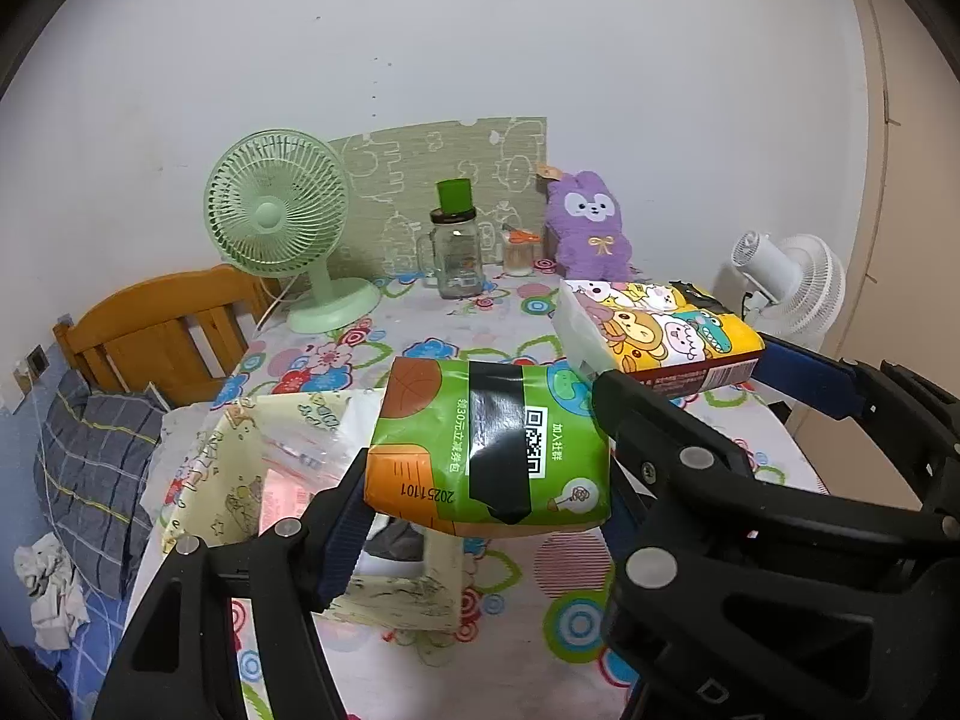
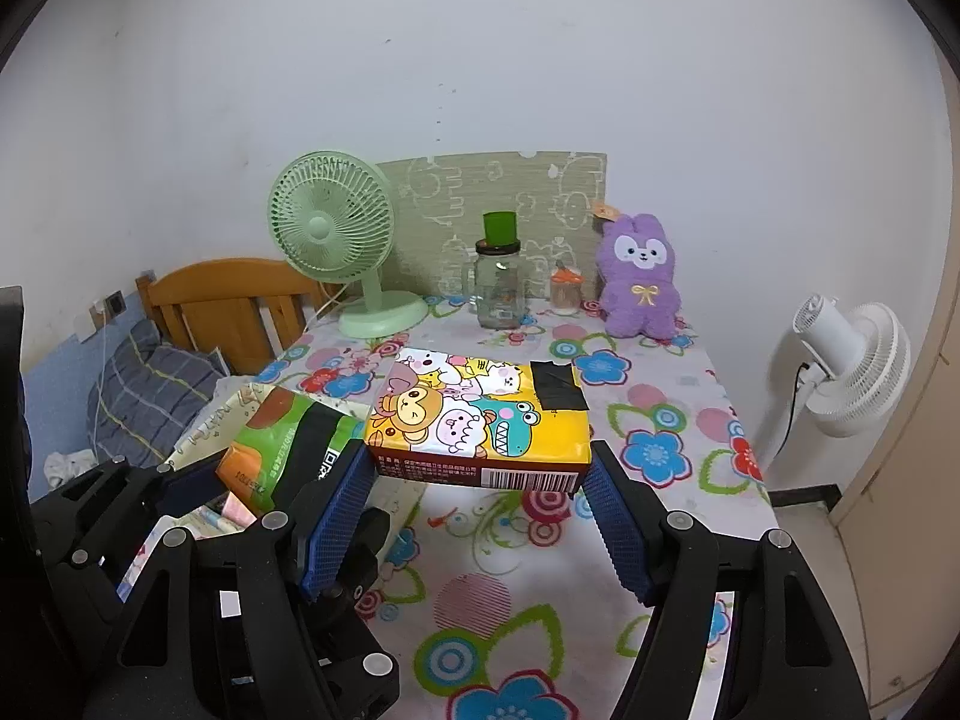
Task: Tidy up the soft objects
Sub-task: 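Lift and carry the snack box over the fabric box while the left gripper carries the tissue pack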
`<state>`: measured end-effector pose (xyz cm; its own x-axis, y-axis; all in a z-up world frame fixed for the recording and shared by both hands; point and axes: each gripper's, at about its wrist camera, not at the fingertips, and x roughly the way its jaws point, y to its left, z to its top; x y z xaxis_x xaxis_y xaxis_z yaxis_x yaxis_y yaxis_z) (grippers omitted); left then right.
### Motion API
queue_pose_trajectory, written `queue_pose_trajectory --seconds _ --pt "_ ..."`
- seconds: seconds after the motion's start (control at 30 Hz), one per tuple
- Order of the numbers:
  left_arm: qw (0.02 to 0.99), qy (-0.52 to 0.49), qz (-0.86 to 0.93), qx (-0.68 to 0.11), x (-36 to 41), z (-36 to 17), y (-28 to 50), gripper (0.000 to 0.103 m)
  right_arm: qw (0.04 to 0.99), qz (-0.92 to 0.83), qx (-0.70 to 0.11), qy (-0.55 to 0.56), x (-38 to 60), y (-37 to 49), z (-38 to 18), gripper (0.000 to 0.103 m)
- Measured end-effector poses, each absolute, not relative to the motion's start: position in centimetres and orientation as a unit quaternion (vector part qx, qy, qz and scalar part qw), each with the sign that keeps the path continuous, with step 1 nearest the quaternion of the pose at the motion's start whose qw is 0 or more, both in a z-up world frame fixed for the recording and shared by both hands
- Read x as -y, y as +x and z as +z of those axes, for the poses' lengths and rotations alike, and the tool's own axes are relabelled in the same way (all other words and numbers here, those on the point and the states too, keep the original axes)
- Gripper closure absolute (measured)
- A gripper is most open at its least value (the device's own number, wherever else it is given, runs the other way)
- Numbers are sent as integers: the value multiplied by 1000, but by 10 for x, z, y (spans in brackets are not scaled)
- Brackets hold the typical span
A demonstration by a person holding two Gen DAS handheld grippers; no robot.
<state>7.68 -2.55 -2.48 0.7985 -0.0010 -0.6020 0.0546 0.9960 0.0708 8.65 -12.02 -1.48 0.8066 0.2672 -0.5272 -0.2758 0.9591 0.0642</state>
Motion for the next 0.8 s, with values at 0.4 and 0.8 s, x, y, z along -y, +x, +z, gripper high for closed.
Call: queue_pose_trajectory --seconds 0.4,0.8 --pt "947 32 3 -319 -12 -32 87 32 945 162 -284 -12 86 102 -21 29" --pt "943 35 14 -329 -41 -46 97 32 938 174 -298 -11 57 115 -33 29"
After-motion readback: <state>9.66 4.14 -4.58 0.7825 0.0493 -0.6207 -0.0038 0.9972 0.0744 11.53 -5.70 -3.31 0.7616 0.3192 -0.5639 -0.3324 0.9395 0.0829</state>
